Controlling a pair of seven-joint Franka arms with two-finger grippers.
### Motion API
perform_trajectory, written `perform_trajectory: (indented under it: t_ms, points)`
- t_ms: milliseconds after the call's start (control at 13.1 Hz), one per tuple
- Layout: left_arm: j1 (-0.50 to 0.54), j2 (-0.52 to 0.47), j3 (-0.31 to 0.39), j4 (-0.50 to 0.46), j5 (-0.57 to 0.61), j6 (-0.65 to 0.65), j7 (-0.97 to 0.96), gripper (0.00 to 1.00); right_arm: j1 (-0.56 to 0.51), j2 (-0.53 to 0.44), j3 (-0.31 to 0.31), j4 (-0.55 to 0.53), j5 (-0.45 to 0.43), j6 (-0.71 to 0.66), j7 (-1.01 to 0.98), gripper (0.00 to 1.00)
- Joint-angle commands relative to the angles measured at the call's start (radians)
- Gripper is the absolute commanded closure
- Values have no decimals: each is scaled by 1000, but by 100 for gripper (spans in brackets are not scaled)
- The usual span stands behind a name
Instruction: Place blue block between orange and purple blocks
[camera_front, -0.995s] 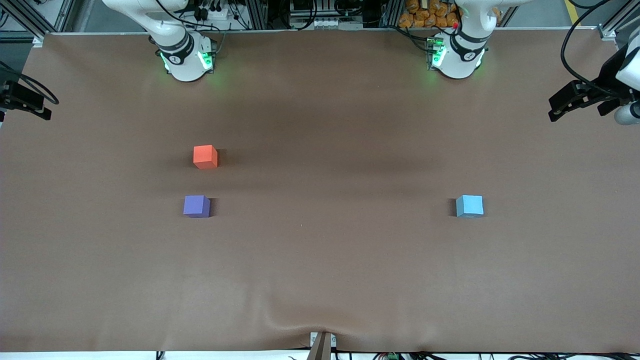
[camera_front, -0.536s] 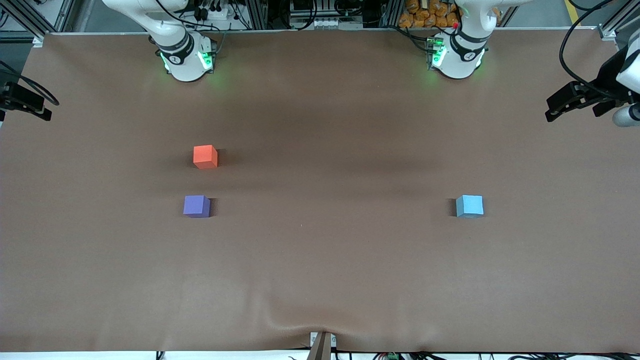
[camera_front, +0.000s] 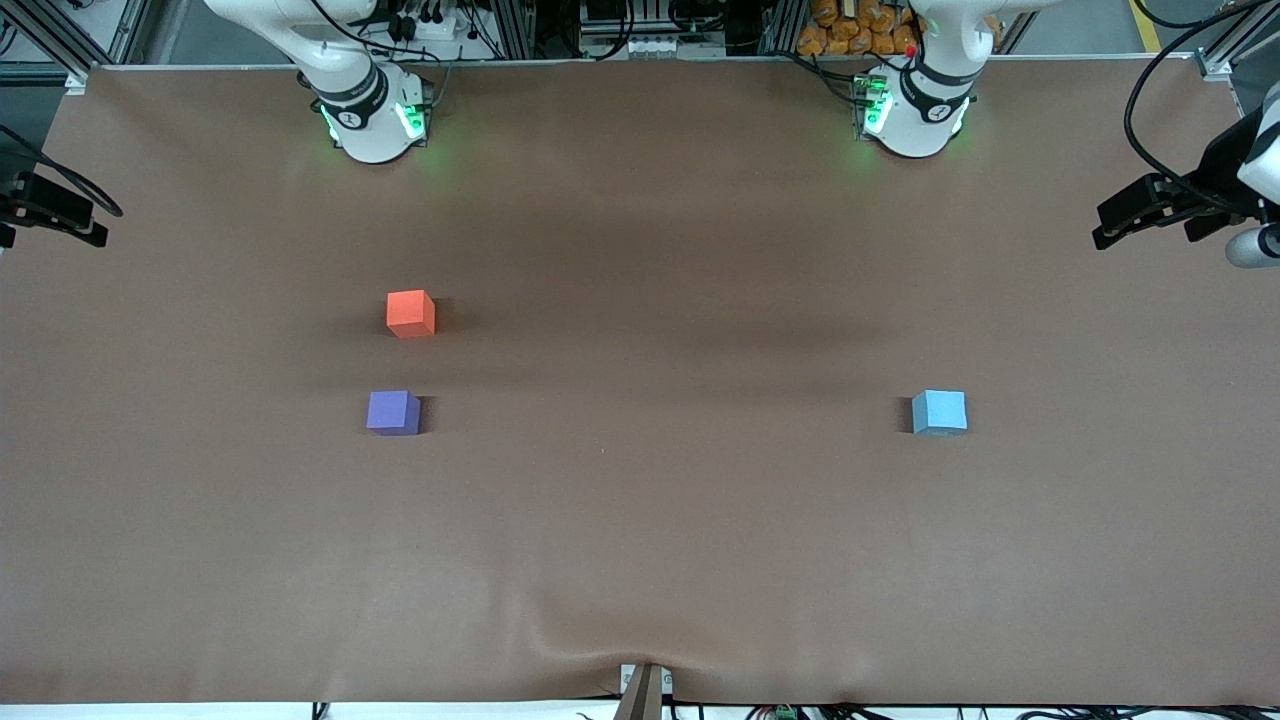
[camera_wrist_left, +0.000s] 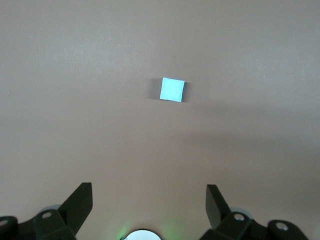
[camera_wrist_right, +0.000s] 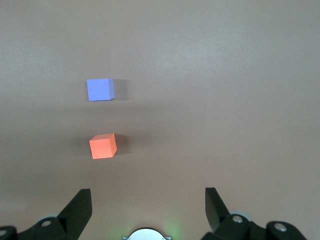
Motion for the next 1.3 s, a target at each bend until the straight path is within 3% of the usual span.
perform_trajectory:
  t_ms: [0,842,1224]
  points:
    - [8,-5,0,-1,-23,-10,23,0,-9,12,7,20,10,-4,16,0]
    - [0,35,-8,-5,-21,-16,19,0,-3,44,8,20,11,65,17,0]
    - [-5,134,-11,-7,-15,22,19,0,-11,43,7,38,40,64,20,0]
